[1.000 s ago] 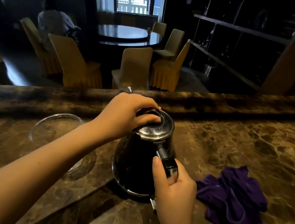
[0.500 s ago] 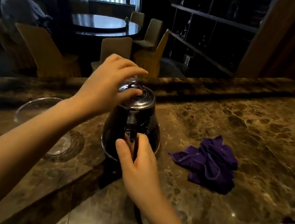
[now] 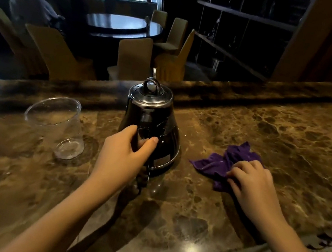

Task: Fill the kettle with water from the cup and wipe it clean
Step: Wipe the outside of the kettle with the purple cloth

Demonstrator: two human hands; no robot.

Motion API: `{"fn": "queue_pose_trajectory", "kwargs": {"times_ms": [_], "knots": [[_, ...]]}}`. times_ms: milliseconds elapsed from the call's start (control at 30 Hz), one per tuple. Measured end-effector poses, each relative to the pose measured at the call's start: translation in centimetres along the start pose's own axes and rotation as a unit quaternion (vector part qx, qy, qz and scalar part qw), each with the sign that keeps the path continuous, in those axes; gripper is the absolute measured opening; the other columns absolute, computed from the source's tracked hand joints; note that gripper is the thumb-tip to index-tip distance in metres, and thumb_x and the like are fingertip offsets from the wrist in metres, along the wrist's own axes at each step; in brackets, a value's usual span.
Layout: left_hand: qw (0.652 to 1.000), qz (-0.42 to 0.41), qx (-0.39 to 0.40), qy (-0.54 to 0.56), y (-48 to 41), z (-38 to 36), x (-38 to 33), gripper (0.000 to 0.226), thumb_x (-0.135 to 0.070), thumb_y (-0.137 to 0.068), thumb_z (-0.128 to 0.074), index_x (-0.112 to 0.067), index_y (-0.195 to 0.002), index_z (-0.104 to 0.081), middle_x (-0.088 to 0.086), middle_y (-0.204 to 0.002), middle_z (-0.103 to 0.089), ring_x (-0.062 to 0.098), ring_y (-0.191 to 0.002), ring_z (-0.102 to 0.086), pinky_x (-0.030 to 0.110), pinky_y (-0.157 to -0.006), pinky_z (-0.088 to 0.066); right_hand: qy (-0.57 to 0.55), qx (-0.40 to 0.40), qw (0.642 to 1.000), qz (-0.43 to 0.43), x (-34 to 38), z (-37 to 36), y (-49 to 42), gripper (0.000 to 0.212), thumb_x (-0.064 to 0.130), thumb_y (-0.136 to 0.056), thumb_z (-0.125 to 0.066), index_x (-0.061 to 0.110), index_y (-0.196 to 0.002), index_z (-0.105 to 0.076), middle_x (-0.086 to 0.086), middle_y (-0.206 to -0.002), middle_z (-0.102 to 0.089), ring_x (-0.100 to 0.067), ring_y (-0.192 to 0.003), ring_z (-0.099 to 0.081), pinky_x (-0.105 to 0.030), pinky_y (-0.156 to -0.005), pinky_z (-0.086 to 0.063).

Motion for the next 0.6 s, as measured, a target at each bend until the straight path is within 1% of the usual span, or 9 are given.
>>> {"fn": "queue_pose_trajectory", "kwargs": {"times_ms": [100, 167, 200, 267, 333, 400, 467, 533, 600], "knots": [[0.999, 0.027, 0.000, 0.036, -0.2, 1.2, 1.5, 0.018, -0.027, -0.085, -0.056, -0.010, -0.078, -0.059, 0.005, -0.073, -0.067, 0.014, -0.069, -0.062, 0.026, -0.062, -0.046, -0.049, -0.096, 0.994, -0.008, -0.7, 2.5, 0.0, 0.011, 0.008, -0.075, -0.071, 0.013, -0.082, -0.063, -0.007, -0.080, -0.066, -0.030, -0.080, -0.057, -0.038, -0.066, -0.042], [0.991, 0.068, 0.011, 0.116, -0.5, 1.6, 3.1, 0.014, -0.022, -0.086, -0.055, -0.017, -0.074, -0.058, 0.002, -0.071, -0.067, 0.016, -0.072, -0.065, 0.031, -0.070, -0.047, -0.112, -0.175, 0.978, -0.033, -0.9, 5.6, -0.2, 0.003, 0.007, -0.083, -0.061, 0.009, -0.086, -0.061, -0.011, -0.078, -0.065, -0.030, -0.073, -0.058, -0.034, -0.062, -0.042], [0.984, 0.087, 0.011, 0.157, -0.7, 1.7, 4.0, 0.016, -0.020, -0.087, -0.054, -0.019, -0.072, -0.057, 0.002, -0.070, -0.066, 0.018, -0.072, -0.065, 0.034, -0.072, -0.047, -0.157, -0.209, 0.964, -0.055, -1.1, 7.0, -0.5, 0.004, 0.008, -0.087, -0.055, 0.007, -0.089, -0.059, -0.011, -0.079, -0.064, -0.026, -0.070, -0.057, -0.030, -0.059, -0.040], [0.975, 0.099, -0.003, 0.198, -1.0, 2.0, 4.9, 0.019, -0.023, -0.088, -0.052, -0.018, -0.070, -0.054, 0.001, -0.065, -0.061, 0.017, -0.061, -0.061, 0.035, -0.066, -0.046, -0.300, -0.242, 0.915, -0.118, -1.6, 8.3, -1.9, 0.009, 0.012, -0.092, -0.049, 0.008, -0.096, -0.056, -0.006, -0.084, -0.060, -0.017, -0.071, -0.053, -0.024, -0.055, -0.038], [0.978, 0.081, -0.022, 0.190, -1.2, 2.0, 4.6, 0.030, -0.035, -0.089, -0.049, -0.017, -0.065, -0.050, -0.005, -0.052, -0.055, 0.012, -0.049, -0.053, 0.029, -0.056, -0.044, -0.428, -0.239, 0.858, -0.154, -0.9, 8.1, -3.9, 0.010, 0.016, -0.093, -0.047, 0.011, -0.098, -0.055, -0.001, -0.085, -0.059, -0.013, -0.073, -0.055, -0.022, -0.059, -0.043], [0.984, 0.054, -0.062, 0.156, -1.3, 2.3, 3.8, 0.043, -0.044, -0.089, -0.044, -0.014, -0.058, -0.047, -0.005, -0.039, -0.049, 0.011, -0.039, -0.047, 0.023, -0.047, -0.042, -0.508, -0.230, 0.822, -0.118, 2.4, 8.3, -5.7, 0.010, 0.014, -0.092, -0.047, 0.013, -0.098, -0.055, 0.004, -0.082, -0.058, -0.011, -0.076, -0.058, -0.023, -0.066, -0.046], [0.982, 0.040, -0.108, 0.152, -1.3, 2.8, 3.4, 0.049, -0.047, -0.089, -0.041, -0.016, -0.051, -0.044, -0.004, -0.034, -0.045, 0.013, -0.035, -0.044, 0.028, -0.045, -0.041, -0.559, -0.227, 0.796, -0.039, 6.9, 8.9, -6.8, 0.011, 0.010, -0.091, -0.048, 0.015, -0.095, -0.056, 0.007, -0.084, -0.059, -0.010, -0.080, -0.059, -0.021, -0.071, -0.047], [0.977, 0.038, -0.130, 0.162, -1.5, 3.1, 3.6, 0.052, -0.051, -0.087, -0.041, -0.022, -0.044, -0.043, -0.004, -0.033, -0.043, 0.018, -0.037, -0.041, 0.038, -0.049, -0.039, -0.565, -0.225, 0.793, 0.047, 11.2, 9.2, -7.3, 0.012, 0.008, -0.088, -0.050, 0.014, -0.094, -0.058, 0.007, -0.086, -0.060, -0.009, -0.084, -0.058, -0.020, -0.076, -0.046], [0.979, 0.038, -0.136, 0.150, -2.0, 3.3, 4.0, 0.054, -0.053, -0.086, -0.039, -0.023, -0.041, -0.045, -0.003, -0.033, -0.043, 0.022, -0.039, -0.042, 0.046, -0.049, -0.040, -0.518, -0.226, 0.816, 0.124, 14.3, 8.9, -7.6, 0.011, 0.008, -0.088, -0.053, 0.010, -0.096, -0.061, 0.002, -0.091, -0.061, -0.009, -0.089, -0.056, -0.017, -0.081, -0.043]]}}
Point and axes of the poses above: each hand's wrist, its own y-axis away from the middle knuckle, its own z-axis out of the back of the hand, x = y × z, the point moved 10 cm from there along -y, towards the middle knuckle
